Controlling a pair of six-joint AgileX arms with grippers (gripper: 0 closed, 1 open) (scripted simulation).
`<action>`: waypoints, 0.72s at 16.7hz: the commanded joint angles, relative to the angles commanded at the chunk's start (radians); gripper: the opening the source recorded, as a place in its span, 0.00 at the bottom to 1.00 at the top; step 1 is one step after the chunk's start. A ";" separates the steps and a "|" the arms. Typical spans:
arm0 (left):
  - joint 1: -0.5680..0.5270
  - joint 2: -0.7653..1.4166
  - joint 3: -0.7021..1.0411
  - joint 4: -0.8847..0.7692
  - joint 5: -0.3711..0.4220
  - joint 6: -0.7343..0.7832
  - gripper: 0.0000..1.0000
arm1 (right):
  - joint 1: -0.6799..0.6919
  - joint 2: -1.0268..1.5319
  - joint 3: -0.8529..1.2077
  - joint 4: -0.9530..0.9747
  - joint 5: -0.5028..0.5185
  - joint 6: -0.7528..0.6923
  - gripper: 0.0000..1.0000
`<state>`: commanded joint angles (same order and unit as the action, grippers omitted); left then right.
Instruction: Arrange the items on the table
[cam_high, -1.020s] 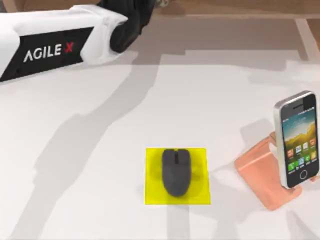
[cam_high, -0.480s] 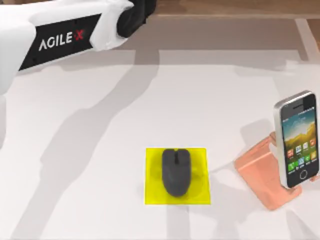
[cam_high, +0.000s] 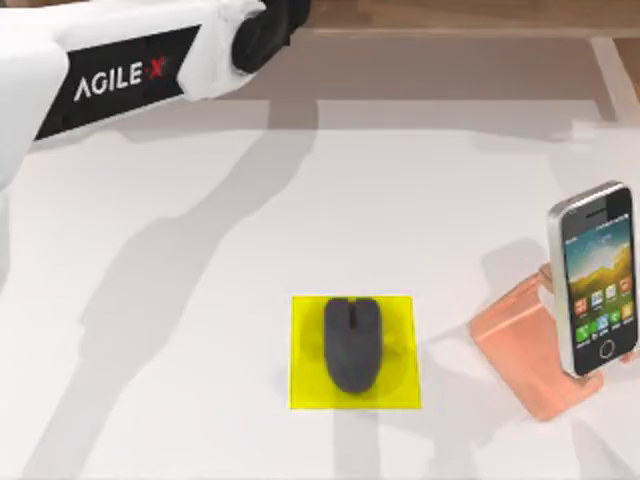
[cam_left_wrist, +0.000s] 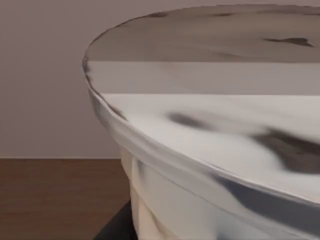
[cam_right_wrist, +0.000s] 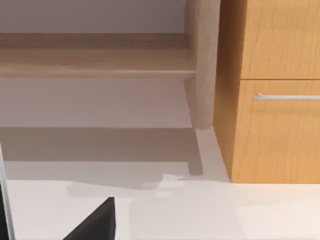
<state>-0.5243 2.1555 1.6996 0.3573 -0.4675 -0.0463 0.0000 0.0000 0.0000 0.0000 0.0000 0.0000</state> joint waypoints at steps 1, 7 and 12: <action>0.001 0.007 0.001 -0.001 -0.001 0.000 0.00 | 0.000 0.000 0.000 0.000 0.000 0.000 1.00; 0.001 0.007 0.001 -0.001 -0.001 0.000 0.23 | 0.000 0.000 0.000 0.000 0.000 0.000 1.00; 0.001 0.007 0.001 -0.001 -0.001 0.000 0.60 | 0.000 0.000 0.000 0.000 0.000 0.000 1.00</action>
<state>-0.5237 2.1624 1.7003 0.3563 -0.4683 -0.0464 0.0000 0.0000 0.0000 0.0000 0.0000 0.0000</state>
